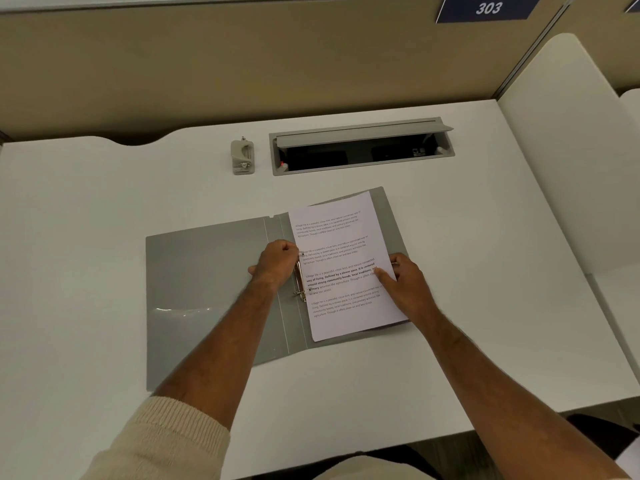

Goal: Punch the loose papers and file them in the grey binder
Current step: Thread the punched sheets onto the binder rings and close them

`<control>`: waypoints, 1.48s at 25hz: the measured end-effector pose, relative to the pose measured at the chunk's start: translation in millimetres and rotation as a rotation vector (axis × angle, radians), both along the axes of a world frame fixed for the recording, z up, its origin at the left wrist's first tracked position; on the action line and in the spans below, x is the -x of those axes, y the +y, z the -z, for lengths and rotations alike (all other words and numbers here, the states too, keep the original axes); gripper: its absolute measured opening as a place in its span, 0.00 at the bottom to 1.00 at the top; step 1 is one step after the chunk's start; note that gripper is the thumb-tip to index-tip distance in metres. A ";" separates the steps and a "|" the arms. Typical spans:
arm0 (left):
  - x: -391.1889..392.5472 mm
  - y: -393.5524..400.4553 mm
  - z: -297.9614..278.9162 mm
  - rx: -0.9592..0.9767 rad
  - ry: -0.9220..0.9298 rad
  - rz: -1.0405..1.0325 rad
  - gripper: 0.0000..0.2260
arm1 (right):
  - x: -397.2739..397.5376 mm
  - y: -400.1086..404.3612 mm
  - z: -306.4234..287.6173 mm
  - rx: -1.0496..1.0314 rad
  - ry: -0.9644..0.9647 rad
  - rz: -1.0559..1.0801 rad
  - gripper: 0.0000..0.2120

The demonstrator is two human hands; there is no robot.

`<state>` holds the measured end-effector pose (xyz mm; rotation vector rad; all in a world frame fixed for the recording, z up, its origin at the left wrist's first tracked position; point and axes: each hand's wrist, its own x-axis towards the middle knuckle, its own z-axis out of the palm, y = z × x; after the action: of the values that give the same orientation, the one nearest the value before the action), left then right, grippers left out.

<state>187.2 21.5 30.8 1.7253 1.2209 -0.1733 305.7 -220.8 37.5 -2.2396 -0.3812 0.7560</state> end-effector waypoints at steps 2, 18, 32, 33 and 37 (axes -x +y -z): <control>4.1 -6.3 -3.4 -0.103 0.019 0.019 0.08 | 0.0 -2.8 4.8 0.009 -0.012 0.007 0.15; 49.3 -9.4 -24.7 -0.141 0.129 0.590 0.50 | 21.8 62.8 18.4 0.140 -0.113 -0.621 0.37; 40.7 1.3 -14.6 -0.143 0.213 0.592 0.50 | 10.8 94.6 21.4 0.115 -0.028 -0.753 0.44; 40.8 2.5 -11.2 -0.146 0.226 0.585 0.50 | 9.8 94.7 22.1 0.117 -0.034 -0.754 0.44; 40.3 4.4 -6.6 -0.168 0.257 0.566 0.51 | 8.9 94.7 27.2 0.113 -0.046 -0.751 0.43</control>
<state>146.9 25.9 37.4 2.2179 0.9103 -0.6617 296.8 -126.1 10.3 -2.2069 -1.2683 1.1177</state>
